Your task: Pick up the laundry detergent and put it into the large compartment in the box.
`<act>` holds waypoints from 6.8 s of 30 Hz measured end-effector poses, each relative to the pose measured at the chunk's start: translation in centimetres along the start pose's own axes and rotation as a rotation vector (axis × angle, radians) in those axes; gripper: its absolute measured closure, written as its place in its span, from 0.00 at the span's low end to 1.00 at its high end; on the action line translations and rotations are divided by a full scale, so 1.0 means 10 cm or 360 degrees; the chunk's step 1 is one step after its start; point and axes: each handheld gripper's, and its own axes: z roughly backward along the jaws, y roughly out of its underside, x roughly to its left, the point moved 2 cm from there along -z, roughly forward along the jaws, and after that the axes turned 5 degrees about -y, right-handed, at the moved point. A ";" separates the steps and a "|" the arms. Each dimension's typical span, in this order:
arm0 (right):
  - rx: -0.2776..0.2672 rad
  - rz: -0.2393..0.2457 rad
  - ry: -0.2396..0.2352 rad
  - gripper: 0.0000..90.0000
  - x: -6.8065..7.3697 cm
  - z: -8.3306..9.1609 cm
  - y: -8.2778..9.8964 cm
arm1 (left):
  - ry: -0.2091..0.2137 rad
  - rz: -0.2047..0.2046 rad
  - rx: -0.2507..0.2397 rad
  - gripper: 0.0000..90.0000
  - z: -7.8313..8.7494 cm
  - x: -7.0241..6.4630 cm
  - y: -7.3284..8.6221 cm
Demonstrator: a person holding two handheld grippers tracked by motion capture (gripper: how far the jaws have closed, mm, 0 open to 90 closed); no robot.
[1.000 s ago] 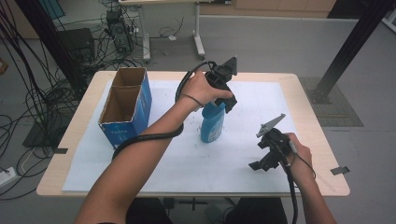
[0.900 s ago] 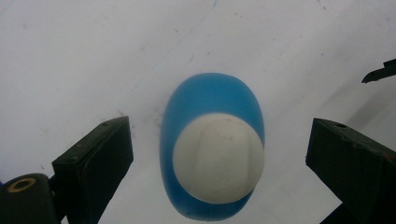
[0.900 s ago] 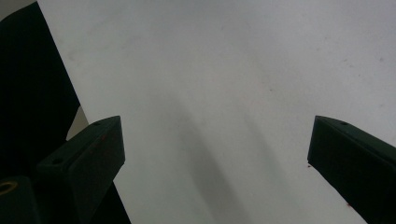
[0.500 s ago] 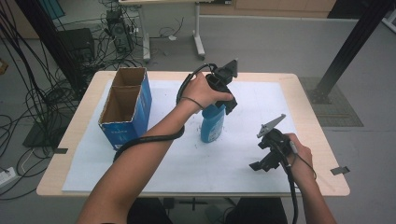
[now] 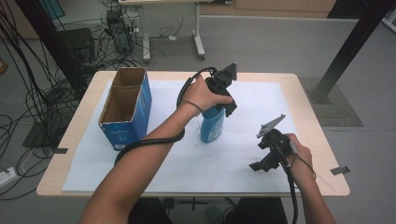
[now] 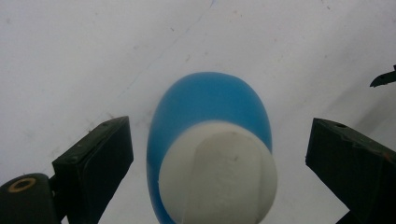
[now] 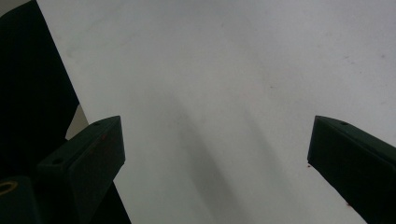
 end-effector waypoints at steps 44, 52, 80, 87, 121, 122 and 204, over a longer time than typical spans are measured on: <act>0.0007 0.0029 -0.0001 0.04 -0.01 -0.02 0.00 | 0.0004 0.0034 -0.0020 0.09 -0.06 0.04 0.03; 0.0009 0.0012 0.0006 0.04 0.00 -0.01 0.00 | 0.0010 0.0030 -0.0019 0.09 -0.05 0.03 0.03; 0.0007 0.0040 0.0002 0.04 -0.01 -0.02 -0.02 | 0.0006 0.0038 -0.0023 0.09 -0.05 0.04 0.03; 0.0007 0.0040 0.0001 0.04 -0.01 -0.02 -0.02 | 0.0001 0.0035 -0.0024 0.09 -0.05 0.03 0.02; 0.0001 0.0042 -0.0002 0.05 0.00 -0.03 -0.04 | -0.0021 0.0042 -0.0011 0.10 -0.07 0.04 0.03; 0.0001 0.0043 -0.0001 0.05 0.00 -0.03 -0.04 | -0.0022 0.0041 -0.0012 0.10 -0.07 0.04 0.02; 0.0007 0.0036 0.0010 0.05 0.01 -0.03 -0.04 | -0.0041 0.0030 -0.0006 0.41 -0.05 0.03 0.03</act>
